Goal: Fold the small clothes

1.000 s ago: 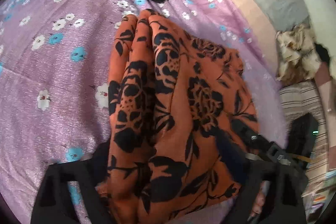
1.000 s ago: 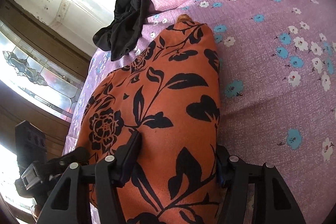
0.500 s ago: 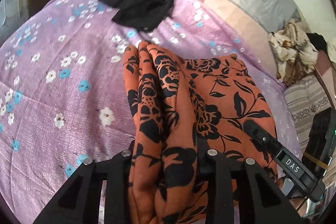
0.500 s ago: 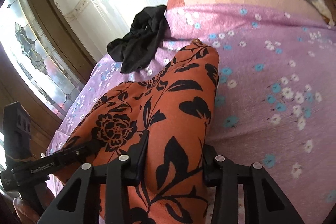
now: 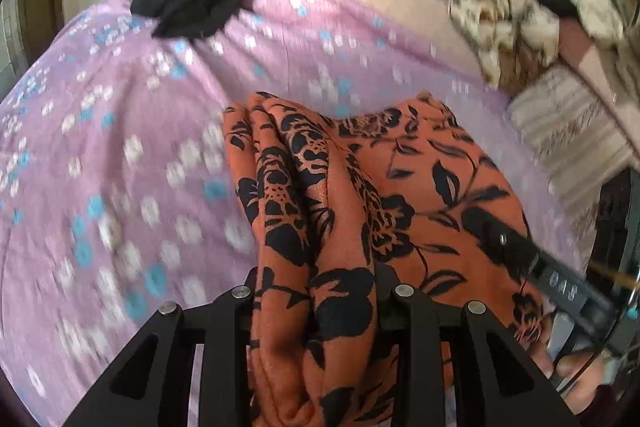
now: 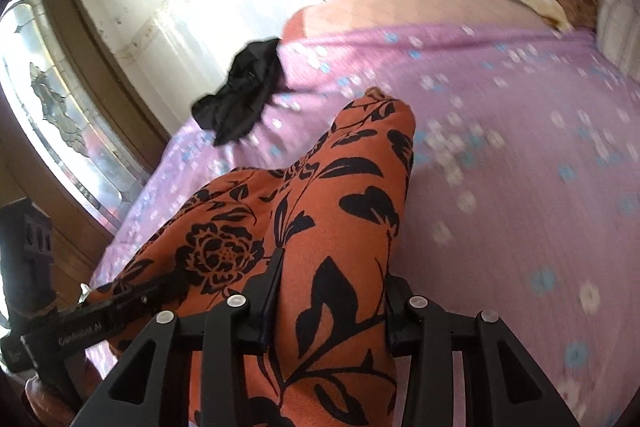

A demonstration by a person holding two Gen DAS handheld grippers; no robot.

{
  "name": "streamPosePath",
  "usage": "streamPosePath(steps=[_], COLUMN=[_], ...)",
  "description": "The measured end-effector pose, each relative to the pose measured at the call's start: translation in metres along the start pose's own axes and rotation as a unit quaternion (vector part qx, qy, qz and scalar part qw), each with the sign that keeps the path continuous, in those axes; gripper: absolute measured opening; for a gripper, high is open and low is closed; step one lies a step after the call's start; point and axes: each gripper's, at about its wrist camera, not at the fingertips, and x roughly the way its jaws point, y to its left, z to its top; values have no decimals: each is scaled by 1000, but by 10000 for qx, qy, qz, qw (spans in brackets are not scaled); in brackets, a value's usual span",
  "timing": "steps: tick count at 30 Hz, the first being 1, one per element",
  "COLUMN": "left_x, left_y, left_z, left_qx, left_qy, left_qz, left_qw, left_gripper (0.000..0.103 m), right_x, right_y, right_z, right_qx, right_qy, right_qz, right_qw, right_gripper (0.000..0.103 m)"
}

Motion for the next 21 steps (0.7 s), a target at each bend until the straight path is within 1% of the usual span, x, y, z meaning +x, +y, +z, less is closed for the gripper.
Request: streamPosePath(steps=[1, 2, 3, 4, 6, 7, 9, 10, 11, 12, 13, 14, 15, 16, 17, 18, 19, 20, 21], left_x=[5, 8, 7, 4, -6, -13, -28, -37, -45, -49, -50, -46, -37, -27, -13, 3, 11, 18, 17], left_y=[-5, -8, -9, -8, -3, 2, 11, 15, 17, 19, 18, 18, 16, 14, 11, 7, 7, 7, 9], left_z=[-8, -14, -17, -18, -15, -12, -7, -4, -2, 0, 2, 6, 7, 6, 4, 0, -2, -5, -6], left_qx=[91, 196, 265, 287, 182, 95, -23, -51, -55, -25, 64, 151, 269, 375, 520, 674, 764, 823, 784], left_qy=[113, 153, 172, 189, 135, 23, -268, -488, -693, -847, -955, -954, -861, -693, -428, -160, -22, 22, -39], left_qz=[140, 271, 320, 301, 141, 108, 183, 256, 356, 471, 642, 776, 926, 1021, 1129, 1323, 1503, 1662, 1601], left_qw=[9998, 9993, 9990, 9990, 9996, 9999, 9995, 9985, 9969, 9953, 9933, 9923, 9916, 9917, 9913, 9888, 9857, 9826, 9840], left_gripper=[36, 40, 43, 47, 50, 52, 58, 62, 66, 68, 71, 71, 71, 71, 71, 71, 71, 71, 71], right_x=[3, 10, 14, 16, 14, 10, -7, -15, -25, -32, -32, -32, -29, -23, -12, 0, 15, 43, 58], right_y=[-4, -10, -16, -25, -37, -41, -43, -42, -39, -35, -32, -26, -18, -12, -6, -3, -1, -1, -4], right_z=[-4, -8, -10, -12, -11, -9, 0, 3, 9, 17, 23, 30, 35, 38, 40, 41, 39, 32, 28], right_qx=[33, 85, 189, 412, 864, 996, 1041, 993, 886, 717, 621, 496, 422, 392, 371, 365, 395, 535, 626], right_qy=[144, 356, 491, 599, 735, 731, 513, 355, 123, -134, -227, -280, -257, -235, -162, -19, 197, 626, 827], right_qz=[-37, -118, -162, -153, -252, -327, -482, -541, -600, -624, -597, -513, -427, -321, -149, -71, -96, -272, -416], right_qw=[9999, 9993, 9985, 9972, 9932, 9918, 9921, 9930, 9942, 9954, 9960, 9971, 9979, 9984, 9991, 9993, 9990, 9962, 9937], right_gripper=[42, 43, 50, 56, 63, 63, 64, 64, 64, 64, 64, 63, 62, 60, 59, 58, 58, 58, 58])
